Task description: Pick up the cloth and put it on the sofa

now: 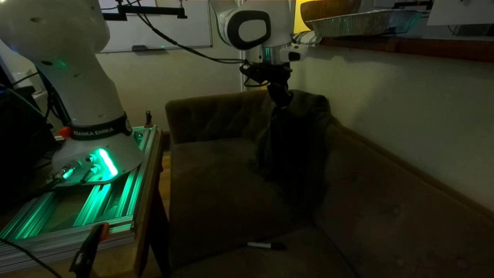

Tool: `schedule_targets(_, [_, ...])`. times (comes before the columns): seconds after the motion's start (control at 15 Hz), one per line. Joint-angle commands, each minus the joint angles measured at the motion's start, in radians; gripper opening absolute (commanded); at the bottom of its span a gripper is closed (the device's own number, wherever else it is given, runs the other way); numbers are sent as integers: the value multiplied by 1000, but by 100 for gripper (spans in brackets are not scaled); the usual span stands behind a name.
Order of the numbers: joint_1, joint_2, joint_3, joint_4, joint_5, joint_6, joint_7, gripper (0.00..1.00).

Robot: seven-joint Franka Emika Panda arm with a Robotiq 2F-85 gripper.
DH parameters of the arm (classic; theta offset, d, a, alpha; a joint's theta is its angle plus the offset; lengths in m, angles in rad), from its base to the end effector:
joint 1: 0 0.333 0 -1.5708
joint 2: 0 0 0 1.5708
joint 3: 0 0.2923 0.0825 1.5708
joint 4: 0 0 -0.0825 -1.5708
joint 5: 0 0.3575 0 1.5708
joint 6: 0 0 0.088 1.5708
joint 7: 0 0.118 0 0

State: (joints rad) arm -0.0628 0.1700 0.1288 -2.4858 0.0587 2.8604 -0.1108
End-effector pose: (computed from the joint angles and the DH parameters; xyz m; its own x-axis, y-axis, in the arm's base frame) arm 0.4799 0.0300 0.2324 0.9719 0.1124 0.2067 0.1204 -0.9924 -0.0265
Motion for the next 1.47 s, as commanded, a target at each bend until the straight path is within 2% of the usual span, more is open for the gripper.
schedule_targets(0.0, [22, 6, -83, 26, -57, -9, 50, 1])
schedule_targets(0.07, [17, 10, -150, 35, -121, -1, 100, 1])
schedule_targets(0.33, [-62, 38, -328, 87, -193, 8, 124, 1])
schedule_targets(0.47, [-107, 70, -404, 136, -199, 4, 129, 1])
schedule_targets(0.73, [-155, 130, -543, 206, -227, 10, 206, 1])
schedule_targets(0.8, [-160, 144, -565, 221, -216, 7, 231, 1])
schedule_targets(0.87, [-166, 94, -519, 171, -194, -3, 153, 1])
schedule_targets(0.93, [-175, 104, -529, 178, -194, -3, 152, 5])
schedule_targets(1.13, [-172, 106, -514, 175, -193, -3, 152, 5])
schedule_targets(1.2, [-170, 106, -510, 175, -193, -3, 152, 1])
schedule_targets(1.4, [-118, 221, -621, 292, -278, 68, 311, 1])
